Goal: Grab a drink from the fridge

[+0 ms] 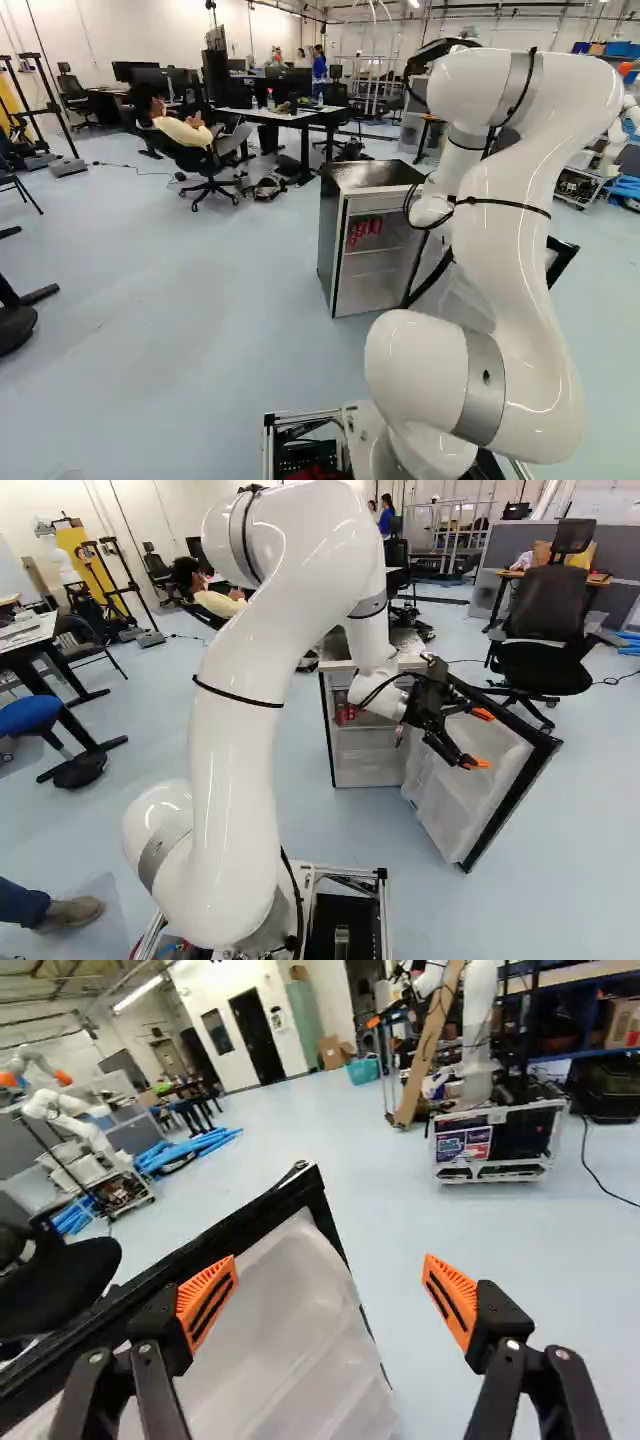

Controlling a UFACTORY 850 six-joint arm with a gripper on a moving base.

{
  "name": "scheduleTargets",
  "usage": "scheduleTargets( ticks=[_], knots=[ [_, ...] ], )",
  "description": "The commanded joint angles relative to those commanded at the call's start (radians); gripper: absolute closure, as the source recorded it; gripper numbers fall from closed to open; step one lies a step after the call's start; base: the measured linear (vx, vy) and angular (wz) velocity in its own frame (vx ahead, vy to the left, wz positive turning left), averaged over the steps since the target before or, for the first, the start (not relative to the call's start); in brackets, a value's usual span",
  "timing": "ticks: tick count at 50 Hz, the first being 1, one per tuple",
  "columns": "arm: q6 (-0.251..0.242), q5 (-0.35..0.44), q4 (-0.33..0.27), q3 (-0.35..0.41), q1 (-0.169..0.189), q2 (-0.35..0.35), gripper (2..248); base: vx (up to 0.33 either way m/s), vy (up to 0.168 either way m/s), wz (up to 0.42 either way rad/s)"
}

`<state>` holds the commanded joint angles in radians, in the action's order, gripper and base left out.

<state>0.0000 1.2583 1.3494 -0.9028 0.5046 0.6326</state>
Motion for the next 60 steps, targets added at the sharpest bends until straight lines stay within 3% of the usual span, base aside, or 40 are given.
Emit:
scheduleTargets(
  ticks=[24,60],
  knots=[
    [0.0,0.017,-0.252,0.17,-0.023,-0.106,3,0.0,0.0,0.0],
    [0.0,0.023,-0.631,0.34,-0.001,-0.223,3,0.0,0.0,0.0]
  ],
)
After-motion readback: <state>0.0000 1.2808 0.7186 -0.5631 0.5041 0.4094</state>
